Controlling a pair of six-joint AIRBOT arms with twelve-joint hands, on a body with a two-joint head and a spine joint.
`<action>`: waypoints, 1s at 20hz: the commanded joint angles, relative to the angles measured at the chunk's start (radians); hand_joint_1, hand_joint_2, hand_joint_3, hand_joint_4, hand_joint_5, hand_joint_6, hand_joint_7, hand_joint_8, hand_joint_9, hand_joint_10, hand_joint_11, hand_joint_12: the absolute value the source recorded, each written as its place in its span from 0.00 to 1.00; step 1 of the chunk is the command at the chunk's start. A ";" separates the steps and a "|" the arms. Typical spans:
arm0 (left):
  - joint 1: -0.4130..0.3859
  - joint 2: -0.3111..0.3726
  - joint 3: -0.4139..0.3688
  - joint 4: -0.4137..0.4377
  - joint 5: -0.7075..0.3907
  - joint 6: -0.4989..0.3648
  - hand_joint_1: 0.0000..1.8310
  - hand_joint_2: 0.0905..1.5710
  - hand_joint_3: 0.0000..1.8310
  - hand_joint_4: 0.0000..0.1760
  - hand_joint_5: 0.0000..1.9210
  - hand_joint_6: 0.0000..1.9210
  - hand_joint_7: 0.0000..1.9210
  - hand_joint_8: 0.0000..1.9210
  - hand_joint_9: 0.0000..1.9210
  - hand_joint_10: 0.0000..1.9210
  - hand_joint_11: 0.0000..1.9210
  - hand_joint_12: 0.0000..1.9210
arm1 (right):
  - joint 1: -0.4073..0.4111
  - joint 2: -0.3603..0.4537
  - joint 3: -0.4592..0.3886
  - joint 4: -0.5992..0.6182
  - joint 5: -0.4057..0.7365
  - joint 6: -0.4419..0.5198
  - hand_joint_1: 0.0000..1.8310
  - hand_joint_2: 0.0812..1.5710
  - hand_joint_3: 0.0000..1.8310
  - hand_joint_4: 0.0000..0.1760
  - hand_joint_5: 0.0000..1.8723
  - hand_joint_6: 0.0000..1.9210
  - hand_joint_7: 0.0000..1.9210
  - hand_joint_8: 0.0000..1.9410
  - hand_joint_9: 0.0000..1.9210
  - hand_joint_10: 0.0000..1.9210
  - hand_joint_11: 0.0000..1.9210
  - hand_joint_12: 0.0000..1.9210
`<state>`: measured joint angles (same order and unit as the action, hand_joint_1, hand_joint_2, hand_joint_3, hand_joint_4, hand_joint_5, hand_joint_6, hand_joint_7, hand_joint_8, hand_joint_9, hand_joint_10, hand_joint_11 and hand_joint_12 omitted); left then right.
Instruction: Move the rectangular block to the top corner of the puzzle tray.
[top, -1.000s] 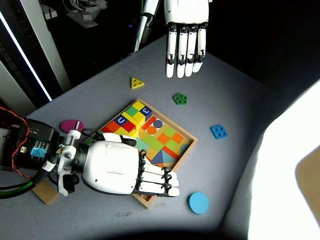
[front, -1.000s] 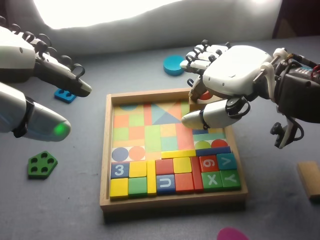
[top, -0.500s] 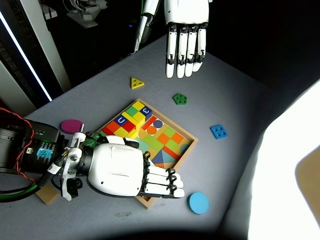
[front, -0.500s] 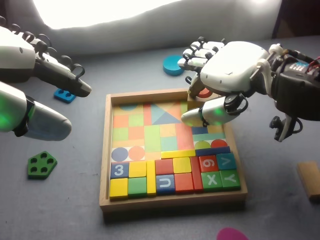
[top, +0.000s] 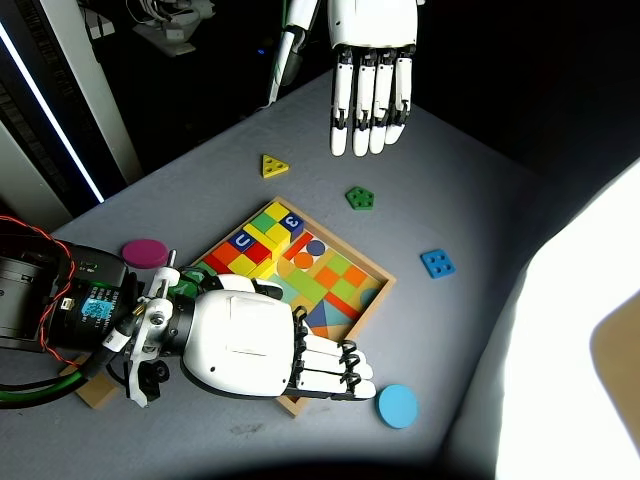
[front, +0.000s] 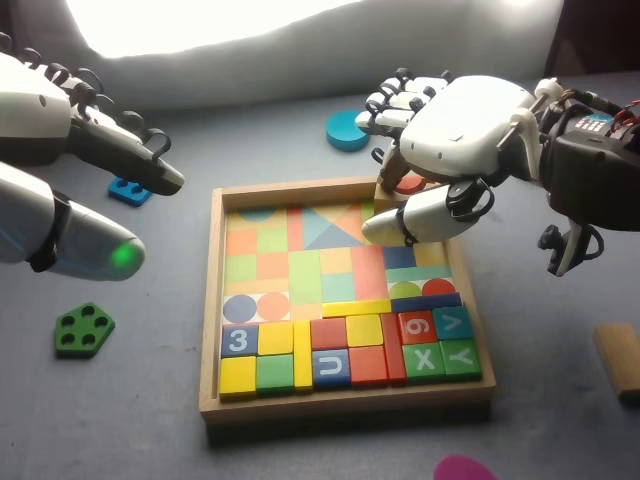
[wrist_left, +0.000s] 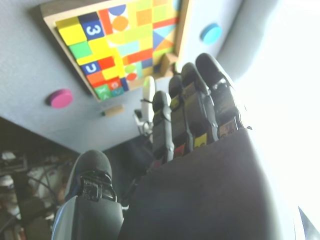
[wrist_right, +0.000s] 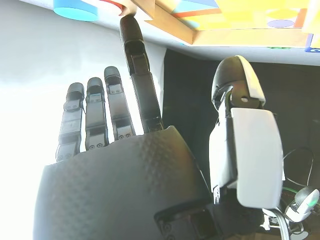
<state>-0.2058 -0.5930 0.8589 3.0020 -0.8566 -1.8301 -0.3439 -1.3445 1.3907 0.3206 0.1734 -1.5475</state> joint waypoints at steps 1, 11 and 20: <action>-0.014 0.006 -0.001 0.010 0.085 0.000 0.02 0.77 0.00 0.26 0.15 0.00 0.16 0.00 0.17 0.00 0.00 0.46 | 0.018 0.007 0.006 -0.007 0.087 0.001 0.00 0.70 0.00 0.00 0.41 0.01 0.05 0.00 0.00 0.00 0.00 0.00; -0.015 0.006 -0.001 0.010 0.085 0.000 0.02 0.77 0.00 0.25 0.16 0.00 0.16 0.00 0.16 0.00 0.00 0.45 | 0.038 0.119 -0.131 -0.007 0.077 0.004 0.00 0.70 0.00 0.00 0.41 0.01 0.05 0.00 0.00 0.00 0.00 0.00; -0.015 0.006 -0.001 0.010 0.085 0.000 0.01 0.77 0.00 0.24 0.15 0.00 0.16 0.00 0.16 0.00 0.00 0.45 | -0.015 0.143 -0.137 -0.007 0.111 0.003 0.00 0.69 0.00 0.00 0.42 0.01 0.05 0.00 0.00 0.00 0.00 0.00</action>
<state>-0.2062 -0.5930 0.8589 3.0024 -0.8570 -1.8305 -0.3676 -1.2076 1.2533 0.3199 0.1680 -1.5471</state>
